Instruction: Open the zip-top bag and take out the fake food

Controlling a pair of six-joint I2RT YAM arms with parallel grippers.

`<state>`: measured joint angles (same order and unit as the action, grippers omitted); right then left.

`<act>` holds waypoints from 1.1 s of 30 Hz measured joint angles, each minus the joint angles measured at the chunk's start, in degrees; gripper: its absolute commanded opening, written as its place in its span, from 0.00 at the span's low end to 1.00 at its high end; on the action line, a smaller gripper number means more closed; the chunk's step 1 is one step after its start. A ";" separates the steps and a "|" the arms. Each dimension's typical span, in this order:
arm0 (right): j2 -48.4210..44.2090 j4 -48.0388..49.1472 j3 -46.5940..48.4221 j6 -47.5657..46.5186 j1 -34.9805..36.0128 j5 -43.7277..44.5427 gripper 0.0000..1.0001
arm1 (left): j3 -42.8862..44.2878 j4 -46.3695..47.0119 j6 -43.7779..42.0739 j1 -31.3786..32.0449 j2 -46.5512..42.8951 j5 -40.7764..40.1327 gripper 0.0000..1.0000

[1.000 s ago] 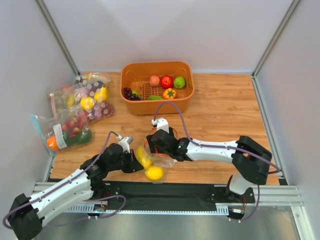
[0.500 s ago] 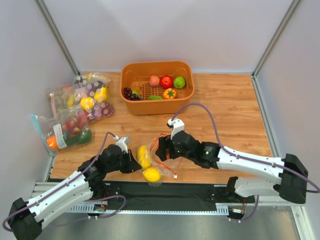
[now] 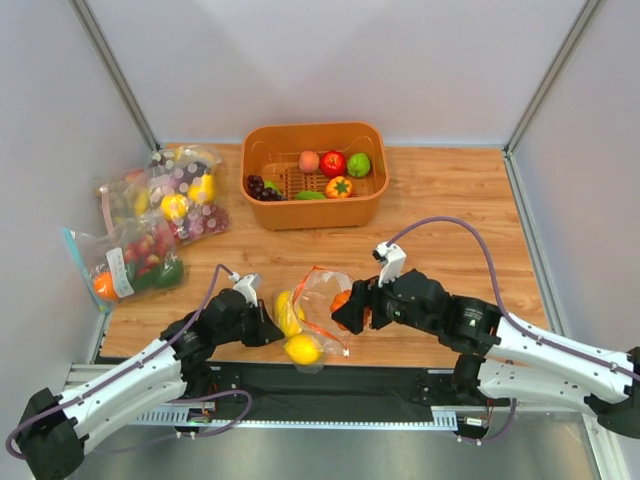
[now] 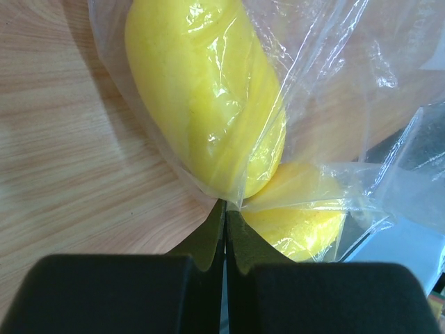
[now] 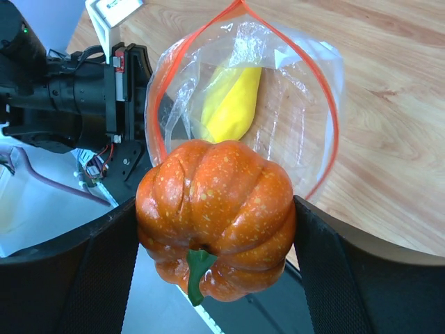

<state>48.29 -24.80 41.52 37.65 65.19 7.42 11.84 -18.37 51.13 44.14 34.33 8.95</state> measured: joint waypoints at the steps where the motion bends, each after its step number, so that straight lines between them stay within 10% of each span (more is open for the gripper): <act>1: -1.51 -1.05 0.07 0.07 0.00 0.13 0.40 | 0.00 0.20 0.00 0.00 0.04 0.02 0.00; 9: -6.45 -8.68 4.20 -1.86 -2.49 2.89 0.43 | 0.00 0.15 0.02 0.00 -0.59 0.00 0.00; 16: -2.80 -8.98 8.26 -7.04 -19.89 -3.85 0.42 | 0.00 -0.66 0.02 0.00 -3.04 -0.02 0.00; 33: 24.90 -2.21 25.99 -12.92 -46.25 -20.92 0.40 | -0.11 -1.55 0.00 0.00 -4.63 -0.07 0.00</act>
<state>73.19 -27.00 67.51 24.73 18.94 -13.50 11.73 -19.92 51.13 44.14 29.69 8.88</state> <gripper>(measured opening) 0.806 0.006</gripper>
